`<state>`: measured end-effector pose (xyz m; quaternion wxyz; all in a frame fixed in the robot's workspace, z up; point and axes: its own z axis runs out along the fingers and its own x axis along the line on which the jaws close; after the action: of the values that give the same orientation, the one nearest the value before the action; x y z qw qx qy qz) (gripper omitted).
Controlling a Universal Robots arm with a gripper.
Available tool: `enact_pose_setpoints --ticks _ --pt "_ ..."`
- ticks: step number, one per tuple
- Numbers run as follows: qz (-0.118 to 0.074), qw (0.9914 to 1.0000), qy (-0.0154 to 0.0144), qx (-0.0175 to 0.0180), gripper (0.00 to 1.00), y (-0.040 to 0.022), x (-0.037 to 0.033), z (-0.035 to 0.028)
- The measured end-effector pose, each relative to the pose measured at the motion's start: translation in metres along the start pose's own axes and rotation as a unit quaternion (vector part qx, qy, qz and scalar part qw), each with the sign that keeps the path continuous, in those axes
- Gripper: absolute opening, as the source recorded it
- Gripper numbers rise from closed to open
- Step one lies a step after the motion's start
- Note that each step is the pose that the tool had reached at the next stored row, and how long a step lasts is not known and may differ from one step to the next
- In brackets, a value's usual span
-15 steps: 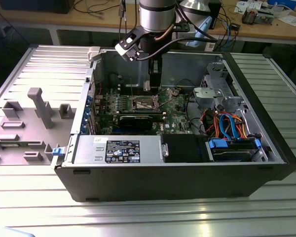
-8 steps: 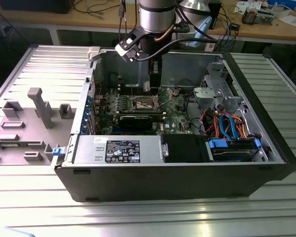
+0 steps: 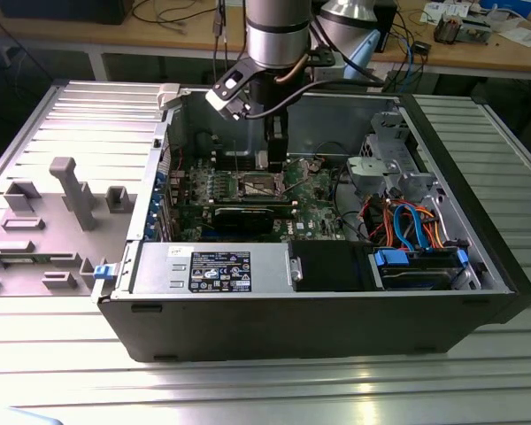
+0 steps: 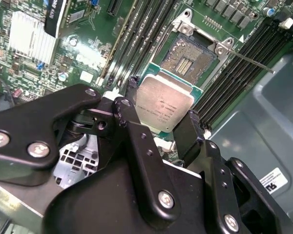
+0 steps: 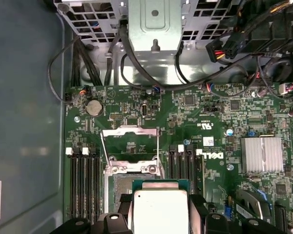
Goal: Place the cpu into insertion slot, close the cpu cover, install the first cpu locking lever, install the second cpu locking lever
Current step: 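Place the cpu into insertion slot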
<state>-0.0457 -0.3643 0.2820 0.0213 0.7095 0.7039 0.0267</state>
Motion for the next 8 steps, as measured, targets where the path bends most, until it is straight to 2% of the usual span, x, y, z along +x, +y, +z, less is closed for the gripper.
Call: enact_pose_setpoints --ticks 3,8 --pt "-0.002 1.00000 0.0003 0.0000 0.54 -0.0004 0.0050 0.0034" --pt "-0.003 0.99999 0.0008 -0.0003 0.54 -0.0013 0.0064 0.0073"
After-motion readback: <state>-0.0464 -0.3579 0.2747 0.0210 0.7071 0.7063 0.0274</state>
